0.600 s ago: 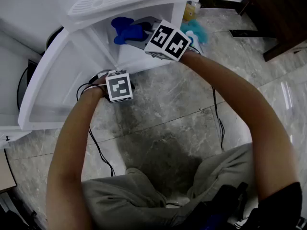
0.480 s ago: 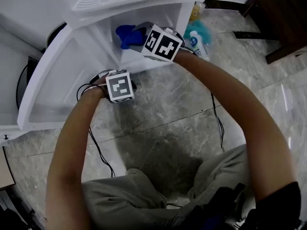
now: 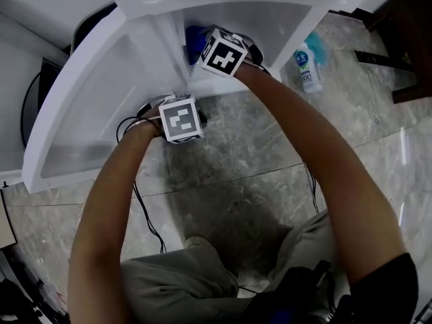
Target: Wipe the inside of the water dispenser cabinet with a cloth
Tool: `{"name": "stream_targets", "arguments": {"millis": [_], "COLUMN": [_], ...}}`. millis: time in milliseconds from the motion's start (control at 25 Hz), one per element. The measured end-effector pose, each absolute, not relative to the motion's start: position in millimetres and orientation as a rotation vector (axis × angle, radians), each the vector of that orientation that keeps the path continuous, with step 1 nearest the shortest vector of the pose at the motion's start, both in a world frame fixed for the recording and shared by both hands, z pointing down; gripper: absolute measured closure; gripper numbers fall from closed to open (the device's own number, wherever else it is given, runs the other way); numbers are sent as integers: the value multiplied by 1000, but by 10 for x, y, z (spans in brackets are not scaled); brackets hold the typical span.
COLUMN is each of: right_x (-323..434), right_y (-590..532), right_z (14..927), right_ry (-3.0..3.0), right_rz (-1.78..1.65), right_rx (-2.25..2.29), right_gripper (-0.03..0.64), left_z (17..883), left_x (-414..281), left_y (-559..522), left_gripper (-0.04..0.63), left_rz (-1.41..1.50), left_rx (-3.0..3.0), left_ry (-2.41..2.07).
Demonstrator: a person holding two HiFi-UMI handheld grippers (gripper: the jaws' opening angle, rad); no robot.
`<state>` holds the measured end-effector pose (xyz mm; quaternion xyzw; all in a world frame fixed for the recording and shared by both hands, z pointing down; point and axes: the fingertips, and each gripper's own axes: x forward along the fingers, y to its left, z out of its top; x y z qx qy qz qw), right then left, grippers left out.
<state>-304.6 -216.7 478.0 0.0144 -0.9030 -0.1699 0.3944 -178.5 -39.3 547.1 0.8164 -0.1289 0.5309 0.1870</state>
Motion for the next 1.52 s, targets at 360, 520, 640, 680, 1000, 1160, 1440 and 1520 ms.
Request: {"name": "stream_targets", "arguments": {"millis": [360,520,640,680,1000,1160,1440,1520], "right_x": [-3218,-3139,-3117,-3145,-3273,-3155,-3232,-3298], "right_y": [-2534,-2279,-2194,-2226,-2528,-2250,-2354,-2512], "right_z": [4744,4766,4780,4783,4766,4789,4805,4780], "right_ry": [-2318,-2283,-2250,-2243,-2249,-2201,-2175,-2187], "right_rz": [-451,-534,-552,-562,-535,-591,-616,-602], "right_rx": [232,56,-5,9,187,-42,-11,107], "right_gripper": [451,454,453,453,454,454,453,453], "left_z": [5396,5265,5236,5230,5178,5192,5206,5204], "left_x": [-1779,-1736,-1779,-1811,-1805,-1825,-1753,-1739], "left_y": [-440,-538,-599,-620,-615,-648,-639,-628], "left_gripper": [588,588,588,588,588,588,588,588], "left_rz": [1420,1400,1391,1393,1381,1393,1398,1402], "left_rx": [2323,2355,2357,2352,2357,2357,2363,2367], "left_ry": [-411,-430,-452,-465,-476,-481,-461,-458]}}
